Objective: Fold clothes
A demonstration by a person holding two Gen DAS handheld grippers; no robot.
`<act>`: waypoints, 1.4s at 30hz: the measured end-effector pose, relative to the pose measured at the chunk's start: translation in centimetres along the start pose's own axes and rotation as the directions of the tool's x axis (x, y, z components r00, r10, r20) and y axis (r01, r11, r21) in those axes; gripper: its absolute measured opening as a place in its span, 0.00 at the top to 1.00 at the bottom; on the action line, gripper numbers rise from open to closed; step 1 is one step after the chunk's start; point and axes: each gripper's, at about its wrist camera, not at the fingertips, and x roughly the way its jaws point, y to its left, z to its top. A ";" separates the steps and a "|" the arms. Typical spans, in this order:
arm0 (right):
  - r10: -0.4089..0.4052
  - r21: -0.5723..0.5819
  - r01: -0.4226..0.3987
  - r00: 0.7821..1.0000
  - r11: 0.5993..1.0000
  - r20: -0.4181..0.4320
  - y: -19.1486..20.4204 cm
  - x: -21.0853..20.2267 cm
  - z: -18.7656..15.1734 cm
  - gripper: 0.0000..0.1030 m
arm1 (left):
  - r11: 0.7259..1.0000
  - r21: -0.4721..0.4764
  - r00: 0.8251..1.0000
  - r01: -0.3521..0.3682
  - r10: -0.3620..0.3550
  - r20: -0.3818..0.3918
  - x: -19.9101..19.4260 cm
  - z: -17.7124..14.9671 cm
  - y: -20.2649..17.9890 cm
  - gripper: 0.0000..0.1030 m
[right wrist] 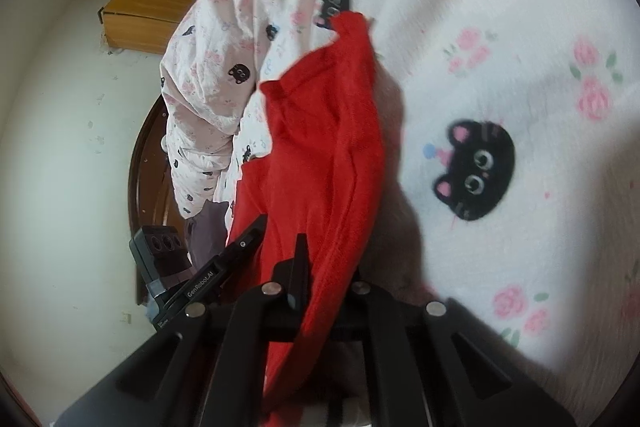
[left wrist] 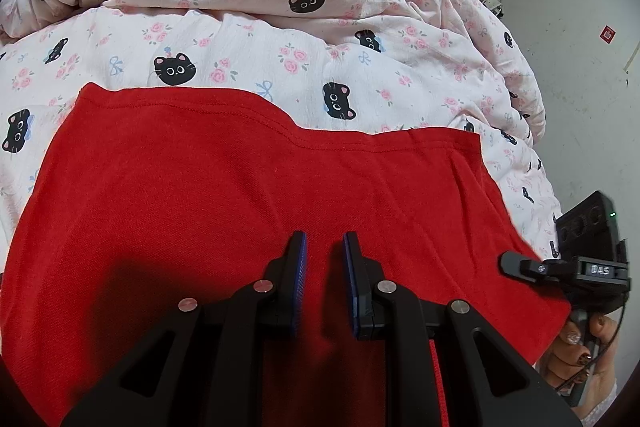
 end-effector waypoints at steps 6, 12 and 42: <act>-0.092 -0.082 0.091 0.996 0.992 -0.010 3.8 -0.4 0.6 0.95 | 1.000 -0.006 1.000 0.013 -0.013 -0.010 -1.0 0.6 -0.2 0.85; -0.252 -0.178 0.240 0.967 0.954 -0.047 9.1 0.8 1.9 0.95 | 0.998 -0.051 0.997 0.040 -0.036 0.070 -5.4 2.7 2.5 0.85; -0.594 -0.528 0.435 0.785 0.729 -0.173 22.9 19.1 -3.4 0.95 | 0.950 -0.313 0.978 -0.008 0.073 0.198 -15.2 5.7 17.2 0.85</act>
